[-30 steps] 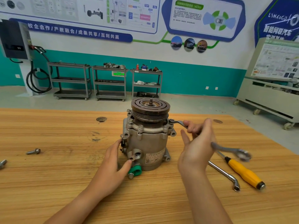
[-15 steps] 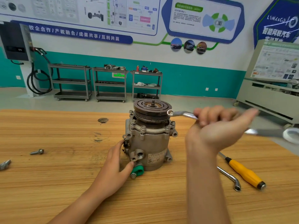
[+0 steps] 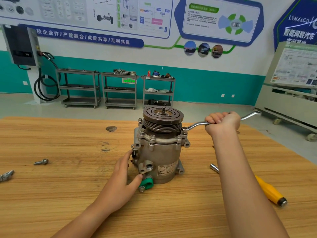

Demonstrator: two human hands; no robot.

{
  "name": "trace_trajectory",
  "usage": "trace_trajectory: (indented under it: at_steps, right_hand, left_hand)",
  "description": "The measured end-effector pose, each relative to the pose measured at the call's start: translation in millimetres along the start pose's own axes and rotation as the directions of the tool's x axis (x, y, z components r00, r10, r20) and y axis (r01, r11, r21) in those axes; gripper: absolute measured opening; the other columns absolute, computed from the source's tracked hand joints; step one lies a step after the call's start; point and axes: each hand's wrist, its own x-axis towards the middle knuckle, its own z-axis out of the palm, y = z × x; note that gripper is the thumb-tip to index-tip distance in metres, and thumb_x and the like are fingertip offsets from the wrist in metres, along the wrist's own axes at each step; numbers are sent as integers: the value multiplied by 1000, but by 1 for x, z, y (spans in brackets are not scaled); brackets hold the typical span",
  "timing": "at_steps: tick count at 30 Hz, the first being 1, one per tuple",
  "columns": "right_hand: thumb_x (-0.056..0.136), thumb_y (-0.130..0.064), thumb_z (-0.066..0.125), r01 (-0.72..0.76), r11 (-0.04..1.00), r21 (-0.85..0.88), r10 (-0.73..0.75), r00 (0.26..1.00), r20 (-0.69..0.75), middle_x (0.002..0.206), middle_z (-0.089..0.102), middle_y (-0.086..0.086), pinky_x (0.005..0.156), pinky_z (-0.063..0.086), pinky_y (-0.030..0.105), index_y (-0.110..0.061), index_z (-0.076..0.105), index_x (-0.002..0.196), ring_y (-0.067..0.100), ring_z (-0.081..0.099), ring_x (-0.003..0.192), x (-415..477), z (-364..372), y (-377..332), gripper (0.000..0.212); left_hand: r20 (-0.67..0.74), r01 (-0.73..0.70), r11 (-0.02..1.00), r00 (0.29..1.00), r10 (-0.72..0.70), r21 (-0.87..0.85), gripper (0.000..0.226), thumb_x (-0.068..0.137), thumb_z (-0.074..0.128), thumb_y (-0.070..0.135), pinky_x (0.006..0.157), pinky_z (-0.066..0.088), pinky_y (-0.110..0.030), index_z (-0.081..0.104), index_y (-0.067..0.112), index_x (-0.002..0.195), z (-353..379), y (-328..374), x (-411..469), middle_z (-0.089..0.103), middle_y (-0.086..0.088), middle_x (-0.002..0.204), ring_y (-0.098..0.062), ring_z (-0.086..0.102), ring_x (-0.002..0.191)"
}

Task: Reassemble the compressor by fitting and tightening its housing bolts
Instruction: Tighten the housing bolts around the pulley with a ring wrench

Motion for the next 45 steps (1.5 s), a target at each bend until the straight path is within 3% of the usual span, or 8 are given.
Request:
trace_trajectory:
  at_steps: [8, 14, 21, 25, 30, 33, 37, 45]
  right_hand:
    - [99, -21, 26, 85, 996, -36, -86, 996, -17, 39, 19, -6, 35, 15, 14, -19, 21, 60, 10, 16, 29, -3, -5, 0, 40]
    - [99, -24, 37, 415, 908, -61, -419, 904, -89, 41, 28, -8, 44, 39, 19, -18, 29, 62, 11, 33, 35, -37, -32, 26, 39]
    - [94, -29, 35, 627, 761, -163, -585, 773, 244, 47, 45, -10, 69, 47, 22, -23, 44, 50, 13, 55, 56, -96, -53, 86, 46]
    - [103, -25, 27, 559, 828, -47, -546, 822, 162, 43, 40, -9, 73, 48, 31, -16, 36, 58, 12, 48, 48, -102, -34, 76, 46]
    - [103, -28, 28, 487, 863, 137, -499, 863, 75, 40, 32, -6, 49, 45, 20, -14, 41, 72, 11, 35, 36, -78, -16, 11, 37]
    - [99, -14, 22, 293, 943, 159, -294, 956, -20, 41, 29, -6, 40, 29, 15, -14, 41, 73, 9, 25, 33, -49, -10, -6, 32]
    - [94, -7, 16, 42, 985, 170, -19, 991, -132, 39, 31, -5, 39, 27, 8, -13, 41, 72, 9, 23, 27, -28, -16, 0, 34]
    - [98, -14, 23, 207, 978, -15, -207, 970, -127, 47, 30, -4, 42, 33, 14, -14, 41, 75, 9, 27, 31, -21, -14, 8, 29]
  left_hand:
    - [12, 7, 1000, 1000, -7, 2, 78, 90, 57, 31, 109, 27, -26, 2, 39, 144, 0, 0, 0, 20, 11, 148, -6, 29, 133]
    - [11, 26, 1000, 1000, -26, 3, 80, 90, 58, 31, 103, 27, -20, 2, 36, 146, 1, 1, 0, 22, 9, 148, -3, 32, 126]
    - [15, 35, 999, 999, -35, 14, 82, 89, 58, 33, 104, 29, -24, -1, 38, 146, 2, 0, 1, 19, 7, 152, -9, 33, 131]
    - [18, 30, 1000, 999, -30, 6, 79, 90, 57, 34, 102, 30, -22, 0, 43, 143, 0, 0, -1, 20, 8, 151, -6, 34, 128]
    - [23, 38, 999, 999, -39, 23, 82, 89, 58, 35, 106, 30, -26, -1, 38, 146, 1, -1, 0, 19, 8, 153, -8, 33, 132]
    - [24, 43, 999, 999, -43, 15, 83, 89, 58, 35, 104, 30, -24, -3, 39, 146, 1, 0, 0, 19, 9, 152, -7, 34, 129]
    - [25, 42, 999, 999, -42, 7, 83, 89, 58, 35, 104, 30, -25, -3, 39, 145, 1, -1, 0, 18, 9, 152, -8, 33, 130]
    - [33, 41, 999, 999, -41, -14, 82, 89, 58, 33, 108, 30, -28, -1, 38, 146, 0, 0, -1, 17, 7, 153, -10, 32, 133]
